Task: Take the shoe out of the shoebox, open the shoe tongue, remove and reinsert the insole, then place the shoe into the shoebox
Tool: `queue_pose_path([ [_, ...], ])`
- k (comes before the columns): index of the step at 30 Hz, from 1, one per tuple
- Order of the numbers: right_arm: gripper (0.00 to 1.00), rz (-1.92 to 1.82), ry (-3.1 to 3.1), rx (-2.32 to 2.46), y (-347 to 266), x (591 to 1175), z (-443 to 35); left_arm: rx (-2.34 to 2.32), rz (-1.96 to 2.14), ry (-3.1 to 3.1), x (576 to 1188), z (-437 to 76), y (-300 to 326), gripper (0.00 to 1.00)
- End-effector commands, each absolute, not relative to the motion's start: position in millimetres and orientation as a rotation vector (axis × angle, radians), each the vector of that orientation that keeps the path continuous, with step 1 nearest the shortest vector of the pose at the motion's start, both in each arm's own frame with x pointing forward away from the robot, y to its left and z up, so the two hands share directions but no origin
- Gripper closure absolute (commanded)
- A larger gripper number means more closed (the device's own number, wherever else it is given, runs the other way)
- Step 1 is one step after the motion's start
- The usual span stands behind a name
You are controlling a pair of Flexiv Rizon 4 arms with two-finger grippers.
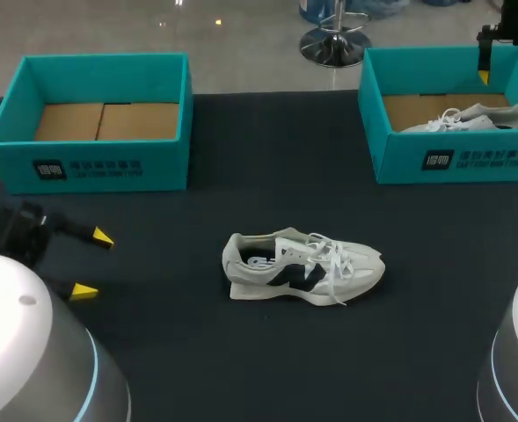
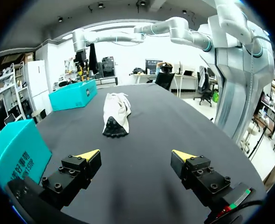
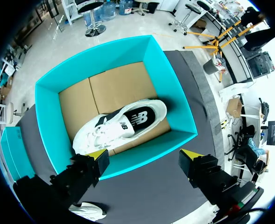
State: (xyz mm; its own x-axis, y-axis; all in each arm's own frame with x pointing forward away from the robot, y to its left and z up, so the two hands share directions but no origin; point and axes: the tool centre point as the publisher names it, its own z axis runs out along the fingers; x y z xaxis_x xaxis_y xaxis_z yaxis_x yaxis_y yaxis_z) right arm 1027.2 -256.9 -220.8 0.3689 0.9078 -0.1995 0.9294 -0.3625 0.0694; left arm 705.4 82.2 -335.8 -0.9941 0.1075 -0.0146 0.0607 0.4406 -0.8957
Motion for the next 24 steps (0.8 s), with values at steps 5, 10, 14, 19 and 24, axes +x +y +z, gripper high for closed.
queue_pose_path([
  [5,0.00,-0.185,1.663,2.453,-257,1026,-221,-0.115,1.768,-2.430,717,-355,79,0.00],
  [10,0.00,-0.185,1.663,2.453,-257,1026,-221,-0.096,1.743,-2.449,715,-357,77,0.00],
  [14,0.00,-0.185,1.663,2.453,-257,1026,-221,-0.069,1.742,-2.472,712,-358,76,0.00],
  [19,0.00,-0.185,1.663,2.453,-257,1026,-221,-0.048,1.736,-2.504,708,-363,75,0.00],
  [24,0.00,-0.185,1.663,2.453,-257,1026,-221,-0.036,1.723,-2.521,708,-376,60,0.00],
])
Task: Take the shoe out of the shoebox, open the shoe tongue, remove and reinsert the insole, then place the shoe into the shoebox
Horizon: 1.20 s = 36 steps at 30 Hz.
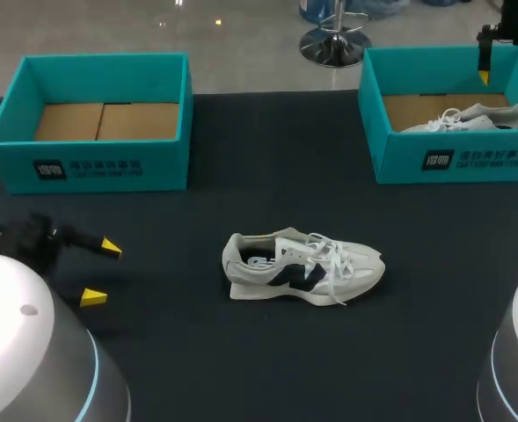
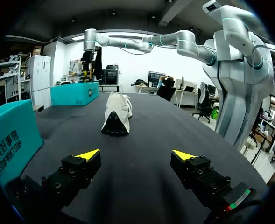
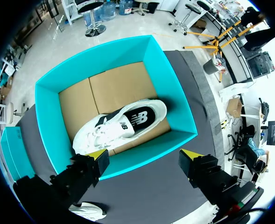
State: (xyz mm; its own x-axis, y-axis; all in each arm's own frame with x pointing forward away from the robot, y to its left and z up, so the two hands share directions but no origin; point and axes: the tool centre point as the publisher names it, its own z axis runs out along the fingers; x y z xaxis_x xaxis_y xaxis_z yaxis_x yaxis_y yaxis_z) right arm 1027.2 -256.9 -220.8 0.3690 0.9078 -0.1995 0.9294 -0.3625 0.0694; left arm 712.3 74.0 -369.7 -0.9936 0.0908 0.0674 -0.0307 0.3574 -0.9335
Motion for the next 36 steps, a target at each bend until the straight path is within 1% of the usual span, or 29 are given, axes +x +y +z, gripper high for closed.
queue_pose_path([
  [1,0.00,-0.185,1.663,2.453,-257,1026,-221,-0.058,1.724,-2.532,709,-377,55,0.00],
  [6,0.00,-0.185,1.663,2.453,-257,1026,-221,-0.150,1.752,-2.520,716,-387,23,0.00],
  [17,0.00,-0.185,1.663,2.453,-257,1026,-221,-0.180,1.772,-2.457,732,-405,-49,0.00],
  [36,0.00,-0.185,1.663,2.453,-257,1026,-221,-0.081,1.803,-2.474,752,-427,-94,0.00],
])
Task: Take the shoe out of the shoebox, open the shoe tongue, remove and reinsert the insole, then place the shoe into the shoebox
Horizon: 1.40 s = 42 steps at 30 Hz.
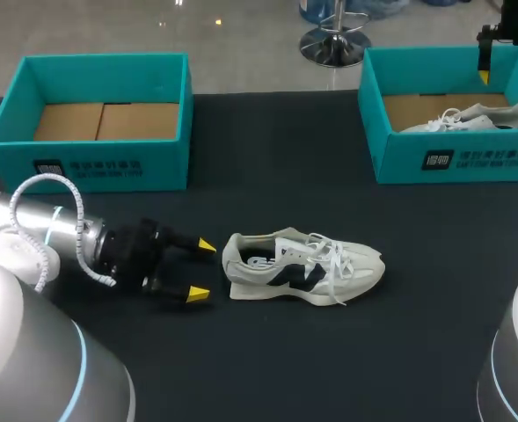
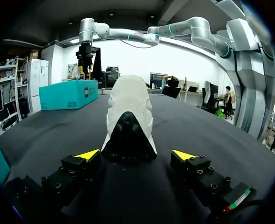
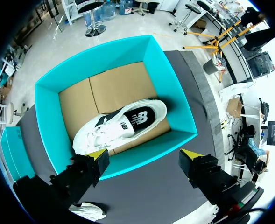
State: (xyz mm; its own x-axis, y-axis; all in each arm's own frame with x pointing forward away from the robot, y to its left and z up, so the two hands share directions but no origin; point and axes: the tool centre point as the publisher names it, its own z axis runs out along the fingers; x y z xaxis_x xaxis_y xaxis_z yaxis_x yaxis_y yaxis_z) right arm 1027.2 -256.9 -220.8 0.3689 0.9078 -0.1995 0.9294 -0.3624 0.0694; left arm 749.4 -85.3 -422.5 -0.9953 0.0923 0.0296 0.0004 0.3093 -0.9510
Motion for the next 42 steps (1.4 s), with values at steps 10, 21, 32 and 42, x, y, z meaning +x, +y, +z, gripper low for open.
queue_pose_path([
  [10,0.00,-0.185,1.663,2.453,-257,1026,-221,-0.077,1.811,-2.440,752,-431,-117,0.00],
  [21,0.00,-0.185,1.663,2.453,-257,1026,-221,-0.077,1.807,-2.438,756,-429,-129,0.00],
  [32,0.00,-0.185,1.663,2.453,-257,1026,-221,-0.055,1.776,-2.461,753,-435,-141,0.00],
  [42,0.00,-0.185,1.663,2.453,-257,1026,-221,-0.065,1.746,-2.473,753,-436,-144,1.00],
])
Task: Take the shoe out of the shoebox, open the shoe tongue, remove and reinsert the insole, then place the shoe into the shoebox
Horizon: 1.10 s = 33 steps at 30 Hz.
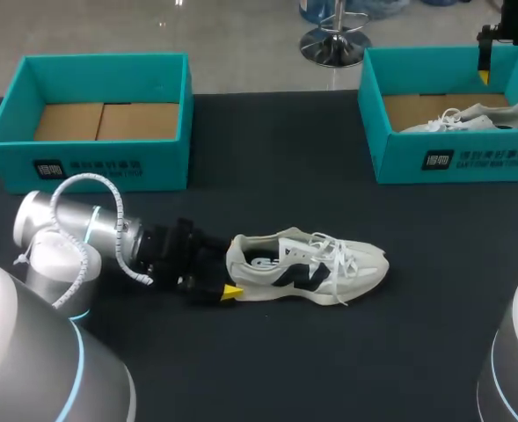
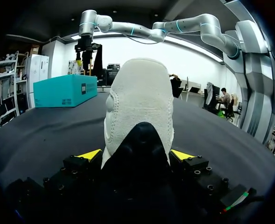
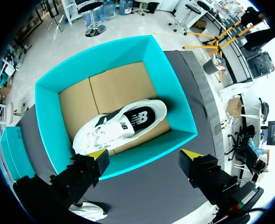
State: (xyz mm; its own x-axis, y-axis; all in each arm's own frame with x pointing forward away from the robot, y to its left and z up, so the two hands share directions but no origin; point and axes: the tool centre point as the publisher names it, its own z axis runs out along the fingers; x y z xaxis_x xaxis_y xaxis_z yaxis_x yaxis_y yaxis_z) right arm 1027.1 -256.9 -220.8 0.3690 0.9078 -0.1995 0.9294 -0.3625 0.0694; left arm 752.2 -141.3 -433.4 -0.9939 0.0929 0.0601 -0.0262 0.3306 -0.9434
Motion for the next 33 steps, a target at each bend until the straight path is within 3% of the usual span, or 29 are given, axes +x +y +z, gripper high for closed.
queue_pose_path([
  [1,0.00,-0.185,1.663,2.453,-257,1026,-221,-0.065,1.746,-2.473,753,-436,-144,1.00],
  [20,0.00,-0.185,1.663,2.453,-257,1026,-221,-0.065,1.746,-2.473,753,-436,-144,1.00],
  [33,0.00,-0.066,1.631,2.497,-155,948,-216,-0.065,1.746,-2.473,753,-436,-144,1.00],
])
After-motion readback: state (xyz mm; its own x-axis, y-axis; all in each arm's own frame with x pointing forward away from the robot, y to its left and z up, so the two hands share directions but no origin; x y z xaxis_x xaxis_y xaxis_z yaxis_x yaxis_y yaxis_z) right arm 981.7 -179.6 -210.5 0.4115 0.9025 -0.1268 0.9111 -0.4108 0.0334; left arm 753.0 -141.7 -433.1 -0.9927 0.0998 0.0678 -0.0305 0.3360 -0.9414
